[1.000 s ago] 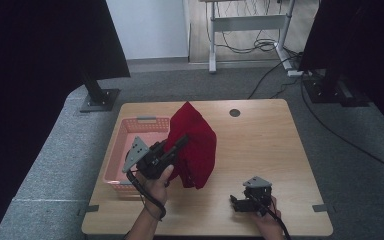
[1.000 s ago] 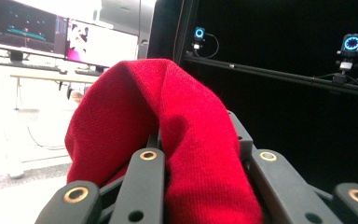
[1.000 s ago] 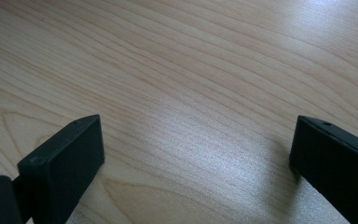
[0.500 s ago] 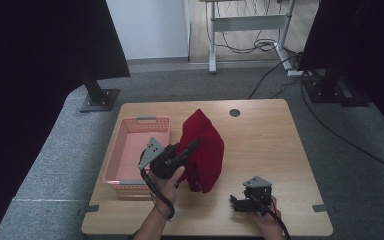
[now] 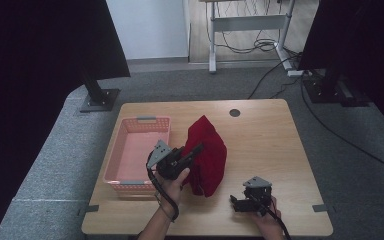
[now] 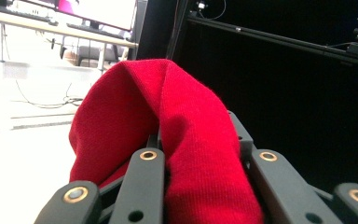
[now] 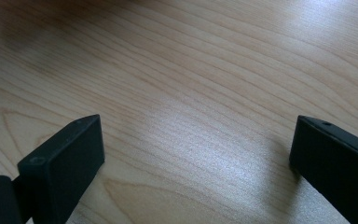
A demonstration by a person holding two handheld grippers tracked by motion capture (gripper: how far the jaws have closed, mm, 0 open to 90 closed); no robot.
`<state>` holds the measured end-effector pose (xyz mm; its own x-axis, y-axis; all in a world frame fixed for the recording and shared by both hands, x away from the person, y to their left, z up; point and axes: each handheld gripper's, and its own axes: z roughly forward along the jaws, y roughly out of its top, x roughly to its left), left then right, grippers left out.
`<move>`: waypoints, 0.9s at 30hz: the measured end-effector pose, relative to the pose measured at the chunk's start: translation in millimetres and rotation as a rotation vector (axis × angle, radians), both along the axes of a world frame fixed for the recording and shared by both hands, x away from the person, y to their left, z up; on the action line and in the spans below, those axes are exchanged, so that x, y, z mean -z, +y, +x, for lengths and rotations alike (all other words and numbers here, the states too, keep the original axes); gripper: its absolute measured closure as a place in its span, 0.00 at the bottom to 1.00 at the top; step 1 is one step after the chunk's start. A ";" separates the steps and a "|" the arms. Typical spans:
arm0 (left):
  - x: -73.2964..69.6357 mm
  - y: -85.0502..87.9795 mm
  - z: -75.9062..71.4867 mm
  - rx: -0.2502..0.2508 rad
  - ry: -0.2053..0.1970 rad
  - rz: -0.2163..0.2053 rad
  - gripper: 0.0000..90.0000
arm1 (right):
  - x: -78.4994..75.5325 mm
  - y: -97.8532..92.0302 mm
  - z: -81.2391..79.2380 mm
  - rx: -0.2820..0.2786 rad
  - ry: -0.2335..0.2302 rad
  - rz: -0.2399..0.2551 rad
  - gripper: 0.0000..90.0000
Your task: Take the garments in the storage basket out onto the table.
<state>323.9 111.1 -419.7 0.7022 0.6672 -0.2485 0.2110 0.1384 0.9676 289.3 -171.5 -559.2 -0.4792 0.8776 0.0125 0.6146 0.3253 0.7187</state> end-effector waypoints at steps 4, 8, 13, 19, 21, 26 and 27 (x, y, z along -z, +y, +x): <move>3.3 -2.6 0.6 0.006 0.008 0.005 0.82 | 0.0 0.0 0.0 0.000 0.000 0.000 0.03; 6.5 -3.9 1.1 0.010 0.018 0.005 0.82 | 0.0 0.0 0.0 0.000 0.000 0.000 0.03; 9.0 -4.7 1.8 0.011 0.027 0.006 0.82 | 0.0 0.0 0.0 0.000 0.000 0.000 0.03; 14.4 -4.8 4.1 0.007 0.047 0.003 0.82 | 0.0 0.0 0.0 0.000 0.000 0.000 0.03; 17.1 -5.4 4.7 0.008 0.054 0.006 0.82 | 0.0 0.0 0.0 0.000 0.000 0.000 0.03; 23.9 -7.3 6.2 0.017 0.073 0.010 0.82 | 0.0 0.0 0.0 0.000 0.000 0.000 0.03; 25.1 -7.7 6.7 0.018 0.076 0.011 0.82 | 0.0 0.0 0.0 0.000 0.000 0.000 0.03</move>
<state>330.6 103.4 -444.8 0.6934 0.6580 -0.2937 0.2858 0.1230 0.9504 289.4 -171.6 -559.1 -0.4796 0.8774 0.0121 0.6143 0.3259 0.7186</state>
